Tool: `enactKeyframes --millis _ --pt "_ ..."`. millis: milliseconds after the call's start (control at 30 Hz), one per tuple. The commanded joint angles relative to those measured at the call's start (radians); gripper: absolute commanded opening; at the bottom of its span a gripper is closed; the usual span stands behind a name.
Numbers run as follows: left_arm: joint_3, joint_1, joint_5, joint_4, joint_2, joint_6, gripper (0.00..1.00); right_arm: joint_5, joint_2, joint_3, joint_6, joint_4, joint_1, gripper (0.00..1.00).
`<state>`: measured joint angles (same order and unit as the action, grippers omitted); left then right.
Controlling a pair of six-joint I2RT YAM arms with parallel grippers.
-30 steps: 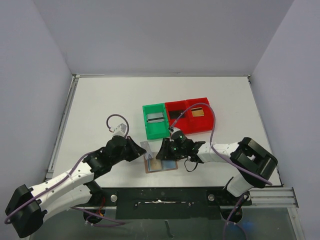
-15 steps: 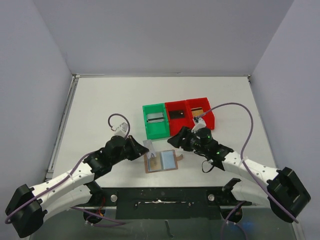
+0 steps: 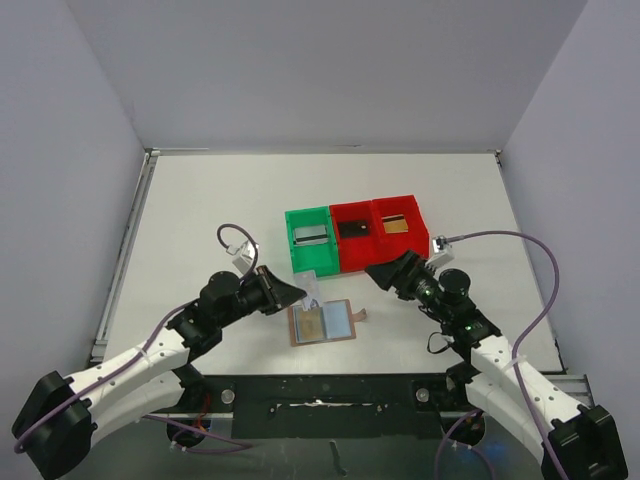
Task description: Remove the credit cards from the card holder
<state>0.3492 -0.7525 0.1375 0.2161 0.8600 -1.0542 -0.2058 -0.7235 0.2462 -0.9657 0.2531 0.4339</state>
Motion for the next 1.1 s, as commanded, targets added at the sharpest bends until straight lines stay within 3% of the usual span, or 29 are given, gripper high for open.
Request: enactKeyframes --millis 0,100,167,233,400,633,1067 --pt "-0.013 0.044 0.105 0.190 -0.001 -0.034 0.00 -0.045 -0.040 0.082 -0.142 -0.043 -0.024 0.98" --pt "-0.018 0.069 0.131 0.208 -0.001 -0.049 0.00 -0.046 -0.030 0.059 -0.168 0.050 -0.024 0.98" --pt "-0.018 0.078 0.138 0.212 -0.002 -0.053 0.00 -0.048 -0.013 -0.007 -0.199 0.206 -0.024 0.98" --pt "-0.019 0.080 0.143 0.228 -0.002 -0.055 0.00 -0.092 -0.014 -0.078 -0.251 0.349 -0.035 0.98" --pt "-0.017 0.081 0.186 0.287 0.027 -0.066 0.00 -0.259 -0.107 -0.071 -0.242 0.500 -0.039 1.00" --pt "0.013 0.082 0.274 0.376 0.108 -0.072 0.00 -0.436 -0.266 0.038 -0.195 0.573 0.006 0.88" --pt "0.033 0.080 0.350 0.427 0.121 -0.067 0.00 -0.469 -0.472 0.140 -0.178 0.638 0.145 0.65"
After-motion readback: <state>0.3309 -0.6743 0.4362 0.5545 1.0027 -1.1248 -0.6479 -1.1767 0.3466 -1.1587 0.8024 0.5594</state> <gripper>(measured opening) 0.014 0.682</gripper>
